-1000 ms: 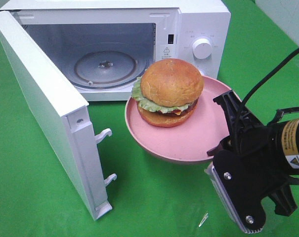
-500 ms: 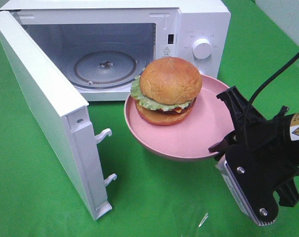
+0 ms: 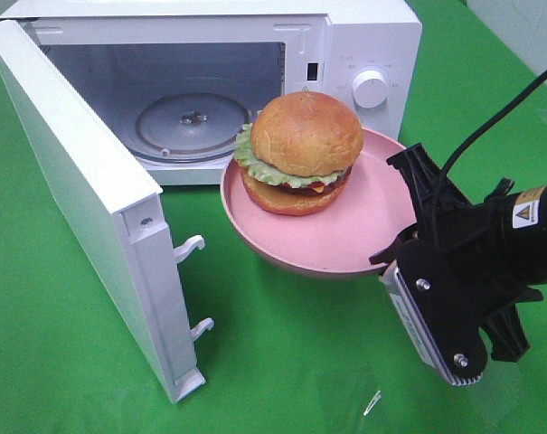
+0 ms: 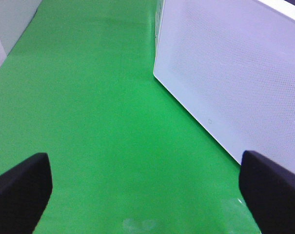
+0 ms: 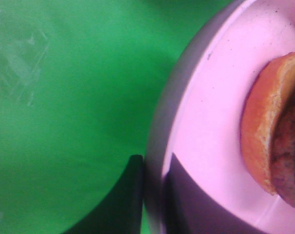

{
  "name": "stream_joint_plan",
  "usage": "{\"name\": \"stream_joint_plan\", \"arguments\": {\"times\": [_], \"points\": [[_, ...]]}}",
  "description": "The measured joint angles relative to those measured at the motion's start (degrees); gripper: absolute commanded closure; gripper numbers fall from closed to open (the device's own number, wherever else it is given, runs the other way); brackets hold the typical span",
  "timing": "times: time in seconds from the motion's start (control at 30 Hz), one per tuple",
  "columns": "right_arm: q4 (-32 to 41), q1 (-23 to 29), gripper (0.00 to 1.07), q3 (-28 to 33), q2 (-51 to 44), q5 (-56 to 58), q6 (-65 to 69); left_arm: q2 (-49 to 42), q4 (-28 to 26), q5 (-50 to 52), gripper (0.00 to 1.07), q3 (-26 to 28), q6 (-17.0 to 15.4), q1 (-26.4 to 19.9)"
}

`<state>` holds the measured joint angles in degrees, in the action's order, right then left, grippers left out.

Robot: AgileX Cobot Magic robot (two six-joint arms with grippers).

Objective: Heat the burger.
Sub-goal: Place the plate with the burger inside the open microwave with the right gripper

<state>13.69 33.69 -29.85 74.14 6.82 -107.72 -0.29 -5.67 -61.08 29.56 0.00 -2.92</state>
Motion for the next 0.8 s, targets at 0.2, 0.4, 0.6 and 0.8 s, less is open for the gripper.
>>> {"name": "stream_joint_plan", "arguments": {"times": [0.2,0.4,0.6,0.8], "points": [[3.6,0.0,1.07,-0.5,0.5,0.2,-4.6,0.0,0.0,0.0,0.08,0.0,0.0,0.0],[10.2,1.8,1.07,-1.2,1.3,0.3,-12.0,0.0,0.0,0.0,0.08,0.0,0.0,0.0],[12.1,1.9,1.07,-3.0,3.7,1.0,-13.3,0.0,0.0,0.0,0.08,0.0,0.0,0.0],[13.2,1.9,1.07,-5.2,6.1,1.4,-13.4,0.0,0.0,0.0,0.08,0.0,0.0,0.0]]}}
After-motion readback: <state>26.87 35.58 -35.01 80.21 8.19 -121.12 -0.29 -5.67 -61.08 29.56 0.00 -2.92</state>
